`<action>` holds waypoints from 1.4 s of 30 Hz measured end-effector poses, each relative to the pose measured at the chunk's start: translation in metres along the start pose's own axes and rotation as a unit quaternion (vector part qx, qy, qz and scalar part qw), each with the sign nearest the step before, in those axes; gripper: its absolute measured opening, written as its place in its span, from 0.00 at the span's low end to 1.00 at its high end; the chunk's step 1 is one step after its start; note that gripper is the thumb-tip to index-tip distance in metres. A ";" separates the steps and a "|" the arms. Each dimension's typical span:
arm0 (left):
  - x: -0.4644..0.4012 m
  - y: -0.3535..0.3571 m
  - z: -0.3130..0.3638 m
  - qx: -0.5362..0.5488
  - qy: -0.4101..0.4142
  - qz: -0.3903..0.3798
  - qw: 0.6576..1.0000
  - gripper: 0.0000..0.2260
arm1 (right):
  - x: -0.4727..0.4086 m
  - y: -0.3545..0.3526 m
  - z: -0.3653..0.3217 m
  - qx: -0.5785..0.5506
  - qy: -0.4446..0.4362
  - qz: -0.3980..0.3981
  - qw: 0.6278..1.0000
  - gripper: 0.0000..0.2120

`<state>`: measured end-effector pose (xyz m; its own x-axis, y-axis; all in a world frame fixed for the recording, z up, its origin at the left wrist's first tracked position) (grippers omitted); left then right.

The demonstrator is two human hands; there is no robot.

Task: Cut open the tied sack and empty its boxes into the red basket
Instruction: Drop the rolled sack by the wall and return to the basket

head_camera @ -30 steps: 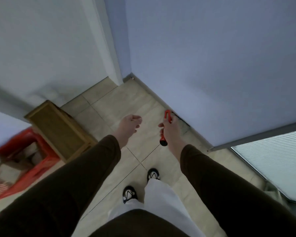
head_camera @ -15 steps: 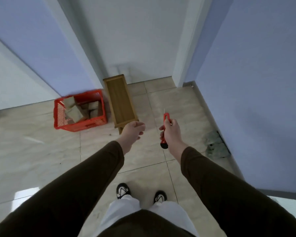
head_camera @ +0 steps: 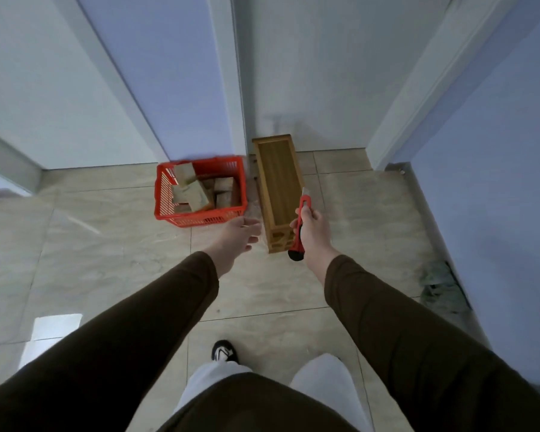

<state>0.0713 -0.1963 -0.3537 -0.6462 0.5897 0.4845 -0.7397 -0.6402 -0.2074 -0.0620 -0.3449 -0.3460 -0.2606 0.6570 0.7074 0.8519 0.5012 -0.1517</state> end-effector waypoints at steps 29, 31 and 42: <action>-0.270 0.007 -0.037 -0.050 -0.072 -0.105 0.991 0.04 | -0.245 0.093 -0.015 -0.115 0.177 0.068 0.975 0.07; -0.293 0.015 -0.051 -0.061 -0.072 -0.107 0.990 0.04 | -0.270 0.093 -0.003 -0.110 0.188 0.073 0.973 0.07; -0.406 0.051 -0.156 -0.087 -0.099 -0.114 0.985 0.05 | -0.393 0.099 0.081 -0.081 0.234 0.098 0.964 0.05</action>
<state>0.2663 -0.3914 -0.6936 -0.4229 0.5897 0.6881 -0.8934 -0.3984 -0.2077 0.0881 -0.5073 -0.6949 0.1130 0.3852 0.9159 0.9337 0.2742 -0.2305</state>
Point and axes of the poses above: each hand's wrist, its own x-axis away from the middle knuckle, its own y-axis out of the palm, z = x × y, the point moved 7 cm from there along -x, towards the middle knuckle, and after that the axes turned 11 degrees about y, right-handed, at the moved point
